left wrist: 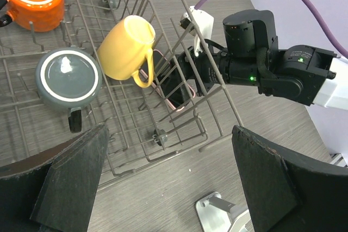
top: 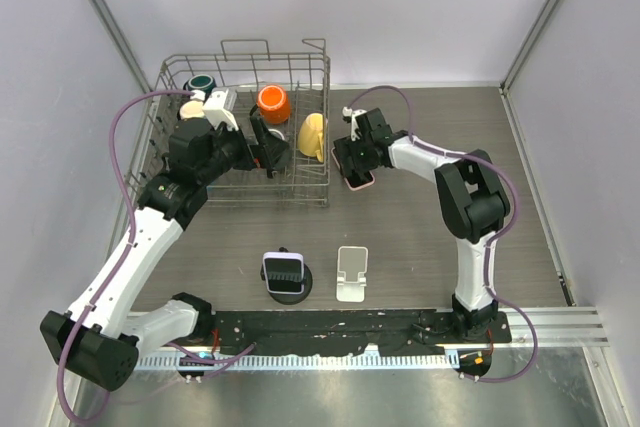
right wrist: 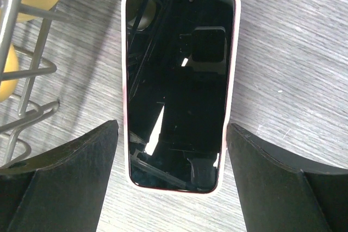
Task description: Place the phone on the phone stand
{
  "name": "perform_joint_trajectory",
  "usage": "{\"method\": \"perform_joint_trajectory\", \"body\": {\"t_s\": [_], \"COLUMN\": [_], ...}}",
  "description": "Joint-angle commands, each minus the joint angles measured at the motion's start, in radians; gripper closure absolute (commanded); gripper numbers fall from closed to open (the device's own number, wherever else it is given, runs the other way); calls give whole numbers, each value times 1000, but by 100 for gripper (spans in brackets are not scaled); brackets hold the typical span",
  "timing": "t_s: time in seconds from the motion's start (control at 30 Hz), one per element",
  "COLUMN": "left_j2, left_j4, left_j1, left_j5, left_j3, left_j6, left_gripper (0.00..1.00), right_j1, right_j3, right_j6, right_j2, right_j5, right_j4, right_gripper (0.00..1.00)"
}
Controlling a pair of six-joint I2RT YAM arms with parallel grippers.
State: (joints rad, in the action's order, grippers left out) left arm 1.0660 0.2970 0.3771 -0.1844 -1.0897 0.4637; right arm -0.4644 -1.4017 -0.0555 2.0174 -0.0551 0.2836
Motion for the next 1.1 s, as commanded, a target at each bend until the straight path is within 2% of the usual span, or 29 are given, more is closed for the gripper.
{"method": "perform_joint_trajectory", "body": {"t_s": [0.0, 0.37, 0.47, 0.5, 0.57, 0.6, 0.63, 0.8, 0.97, 1.03, 1.07], "left_j2": [-3, -1, -1, 0, 0, 2, 0, -1, -1, -3, -1], "left_j4": [-25, -24, -24, -24, -24, -24, -25, -22, -25, -22, -21], "left_j1": [-4, -3, -4, -4, -4, -3, -4, -4, -3, -4, -4], "left_j5": [-17, -15, -15, -15, -12, -13, -13, -13, -23, -21, -20], "left_j3": [-19, -19, -19, -19, -19, -19, -19, -19, -21, -22, -25], "left_j6": [-3, -2, -5, -4, -4, -3, -5, -2, 4, 3, 4], "left_gripper": [0, 0, 0, 0, 0, 0, 0, 0, 0, 0, 0], "right_j1": [-8, -49, -49, -49, -48, -48, -48, -42, -48, -54, -62], "right_j3": [-57, -108, -138, -141, -125, -114, -96, 148, 474, 550, 602], "right_j6": [22, 51, 43, 28, 7, -10, -48, -179, -367, -408, -418], "right_j2": [26, 86, 116, 124, 115, 106, 77, -86, -340, -416, -446], "right_j5": [-22, 130, 123, 130, 161, 185, 199, 257, 262, 271, 264], "right_j4": [0, 98, 179, 198, 232, 238, 242, 220, 123, 95, 65], "right_gripper": [14, 17, 35, 48, 60, 74, 80, 96, 98, 90, 80]}}
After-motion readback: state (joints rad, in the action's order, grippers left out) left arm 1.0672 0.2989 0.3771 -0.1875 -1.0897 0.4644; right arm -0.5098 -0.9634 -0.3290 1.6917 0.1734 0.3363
